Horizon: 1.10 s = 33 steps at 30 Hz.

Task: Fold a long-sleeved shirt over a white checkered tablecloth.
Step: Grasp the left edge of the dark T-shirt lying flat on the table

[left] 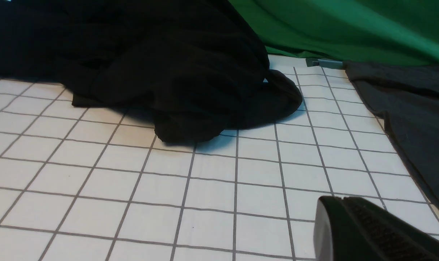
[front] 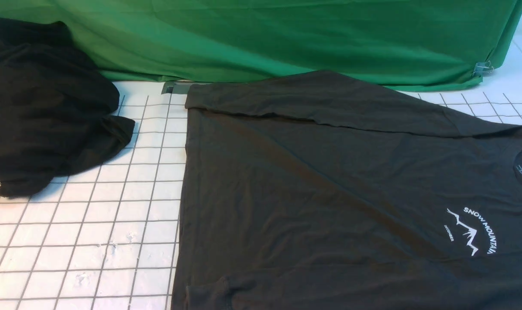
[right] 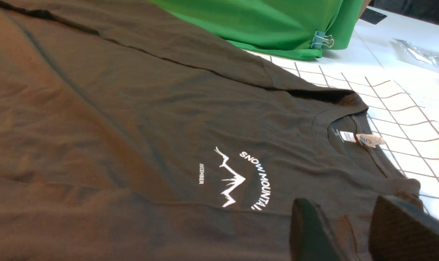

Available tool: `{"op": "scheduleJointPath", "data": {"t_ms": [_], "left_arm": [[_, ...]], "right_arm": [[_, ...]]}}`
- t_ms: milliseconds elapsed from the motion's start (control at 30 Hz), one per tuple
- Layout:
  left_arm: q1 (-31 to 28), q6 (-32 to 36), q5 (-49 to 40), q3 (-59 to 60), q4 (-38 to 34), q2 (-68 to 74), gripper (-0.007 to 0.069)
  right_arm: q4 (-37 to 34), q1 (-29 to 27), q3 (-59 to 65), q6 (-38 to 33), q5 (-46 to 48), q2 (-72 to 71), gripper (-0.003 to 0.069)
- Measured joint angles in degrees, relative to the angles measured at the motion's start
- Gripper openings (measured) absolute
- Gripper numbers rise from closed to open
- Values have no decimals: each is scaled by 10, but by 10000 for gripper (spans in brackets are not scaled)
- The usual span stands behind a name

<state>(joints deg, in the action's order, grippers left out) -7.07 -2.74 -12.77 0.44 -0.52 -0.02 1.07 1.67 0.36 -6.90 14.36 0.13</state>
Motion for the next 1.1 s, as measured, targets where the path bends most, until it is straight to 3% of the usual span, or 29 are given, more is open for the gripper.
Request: {"op": "scheduleJointPath", "data": {"t_ms": [1100], "left_arm": [[0,12,2,0,17,0,18]], "right_arm": [[0,0,0,0,0,0,242]]}}
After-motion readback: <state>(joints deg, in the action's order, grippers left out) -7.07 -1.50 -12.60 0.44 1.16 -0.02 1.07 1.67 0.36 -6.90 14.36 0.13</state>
